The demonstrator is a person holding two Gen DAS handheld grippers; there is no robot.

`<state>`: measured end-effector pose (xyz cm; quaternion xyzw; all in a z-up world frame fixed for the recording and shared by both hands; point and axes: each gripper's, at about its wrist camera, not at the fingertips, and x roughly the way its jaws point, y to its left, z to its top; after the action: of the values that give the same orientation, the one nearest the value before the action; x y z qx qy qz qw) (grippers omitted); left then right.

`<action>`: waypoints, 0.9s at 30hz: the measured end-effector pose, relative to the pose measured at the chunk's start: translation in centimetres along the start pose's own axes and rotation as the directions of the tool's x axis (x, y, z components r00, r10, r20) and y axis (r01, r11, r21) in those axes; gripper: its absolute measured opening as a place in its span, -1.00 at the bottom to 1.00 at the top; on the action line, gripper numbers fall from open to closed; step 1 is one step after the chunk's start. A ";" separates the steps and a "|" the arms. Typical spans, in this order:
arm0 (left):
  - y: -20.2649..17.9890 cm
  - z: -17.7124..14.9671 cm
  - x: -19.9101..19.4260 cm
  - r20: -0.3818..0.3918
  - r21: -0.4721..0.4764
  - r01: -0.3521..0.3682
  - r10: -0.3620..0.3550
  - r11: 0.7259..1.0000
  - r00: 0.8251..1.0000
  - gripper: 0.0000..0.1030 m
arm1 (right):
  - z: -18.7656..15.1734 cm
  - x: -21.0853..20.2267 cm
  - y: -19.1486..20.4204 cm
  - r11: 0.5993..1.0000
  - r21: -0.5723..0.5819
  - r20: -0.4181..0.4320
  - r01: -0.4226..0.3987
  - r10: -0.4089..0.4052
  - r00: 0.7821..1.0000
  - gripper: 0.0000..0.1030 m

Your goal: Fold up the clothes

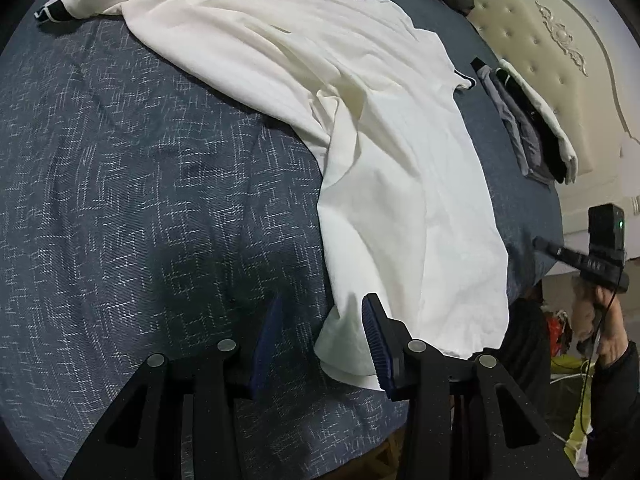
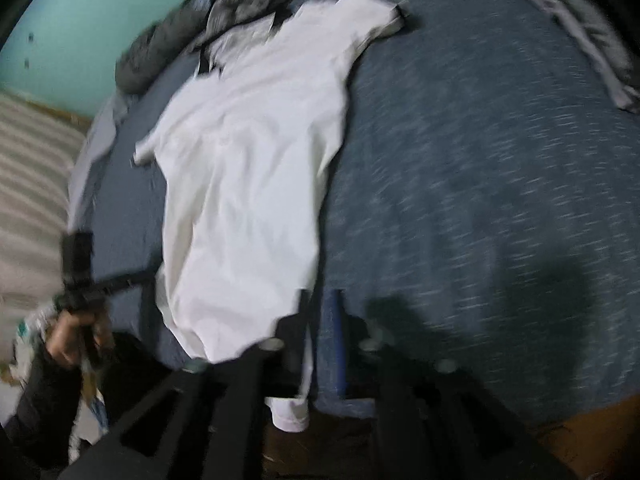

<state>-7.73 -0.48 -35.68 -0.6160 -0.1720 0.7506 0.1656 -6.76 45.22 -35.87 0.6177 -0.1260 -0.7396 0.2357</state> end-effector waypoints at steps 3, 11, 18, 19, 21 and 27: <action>-0.2 0.0 -0.6 0.008 0.004 -0.006 0.006 1.000 1.000 -0.12 | -0.5 2.7 1.5 1.000 -0.022 -0.051 -0.007 0.006 0.999 -0.20; 0.8 0.1 -2.5 0.044 -0.012 -0.022 0.022 1.000 0.999 -0.12 | -1.4 5.3 2.5 0.998 -0.058 -0.092 0.031 -0.036 0.995 -0.92; 1.3 -0.1 -2.1 0.035 -0.021 -0.015 0.016 1.000 0.999 -0.12 | -0.4 0.1 1.2 0.997 -0.049 0.027 0.065 -0.064 0.998 -0.93; 1.1 -0.1 -2.0 0.032 -0.017 -0.011 0.012 1.000 0.999 -0.12 | -0.1 -1.0 0.6 0.997 -0.038 0.049 0.071 -0.070 0.996 -0.93; 0.6 -0.1 -1.5 0.026 -0.007 -0.004 0.004 1.000 1.000 -0.11 | 0.6 -2.5 -0.4 0.994 -0.023 0.075 0.106 -0.104 0.992 -0.94; -0.8 0.2 -0.2 0.011 0.009 0.021 -0.021 1.000 1.000 -0.01 | 1.8 -4.4 -3.2 0.984 0.046 0.114 0.171 -0.175 0.978 -0.93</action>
<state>-7.88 0.11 -35.06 -0.6093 -0.1761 0.7529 0.1755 -8.54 50.01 -33.29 0.5858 -0.0987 -0.7901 0.1514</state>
